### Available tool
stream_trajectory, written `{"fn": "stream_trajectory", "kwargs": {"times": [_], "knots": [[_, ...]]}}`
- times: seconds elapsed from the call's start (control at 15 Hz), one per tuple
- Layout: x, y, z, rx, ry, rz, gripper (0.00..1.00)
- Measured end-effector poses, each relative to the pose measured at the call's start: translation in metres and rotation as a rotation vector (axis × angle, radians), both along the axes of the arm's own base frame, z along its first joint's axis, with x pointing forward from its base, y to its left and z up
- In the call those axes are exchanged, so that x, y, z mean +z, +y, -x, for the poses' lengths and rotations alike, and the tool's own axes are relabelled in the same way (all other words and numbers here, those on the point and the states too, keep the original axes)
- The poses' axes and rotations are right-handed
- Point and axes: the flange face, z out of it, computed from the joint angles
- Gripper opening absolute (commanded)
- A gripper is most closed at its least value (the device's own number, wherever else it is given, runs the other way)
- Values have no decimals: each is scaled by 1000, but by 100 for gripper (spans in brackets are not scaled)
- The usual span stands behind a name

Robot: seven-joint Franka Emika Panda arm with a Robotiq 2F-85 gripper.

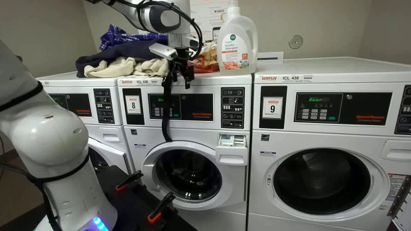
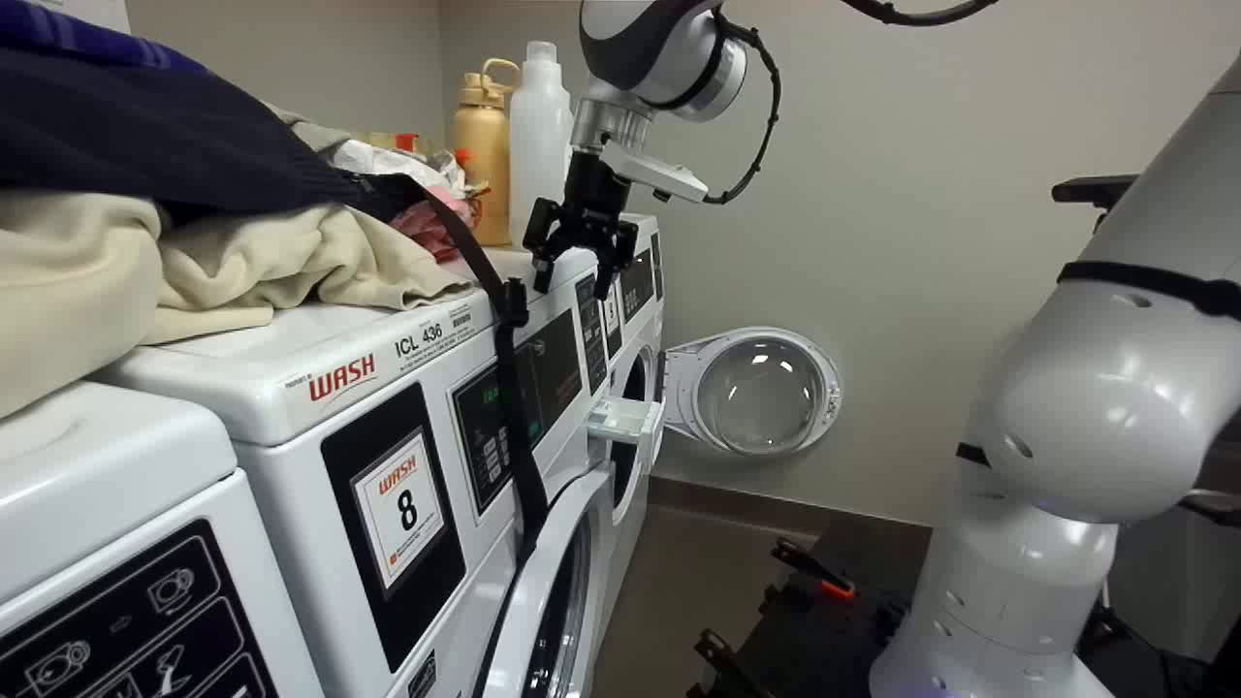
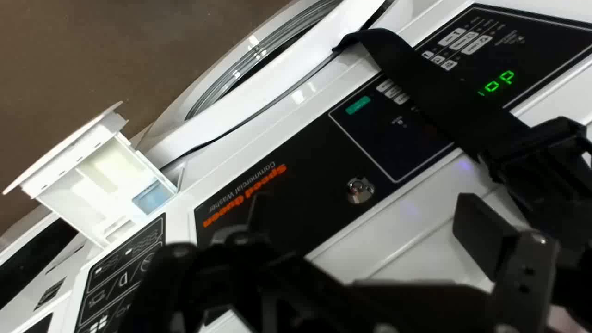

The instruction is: Press the button on the washing machine.

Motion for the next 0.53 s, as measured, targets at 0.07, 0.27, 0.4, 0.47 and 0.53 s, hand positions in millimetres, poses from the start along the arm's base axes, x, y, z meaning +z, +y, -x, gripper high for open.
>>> {"fn": "stream_trajectory", "kwargs": {"times": [0.07, 0.27, 0.4, 0.47, 0.53], "knots": [[0, 0, 0, 0, 0, 0, 100], [0, 0, 0, 0, 0, 0, 100], [0, 0, 0, 0, 1, 0, 100], [-1, 1, 1, 3, 6, 1, 100], [-1, 2, 2, 7, 15, 2, 100]]}}
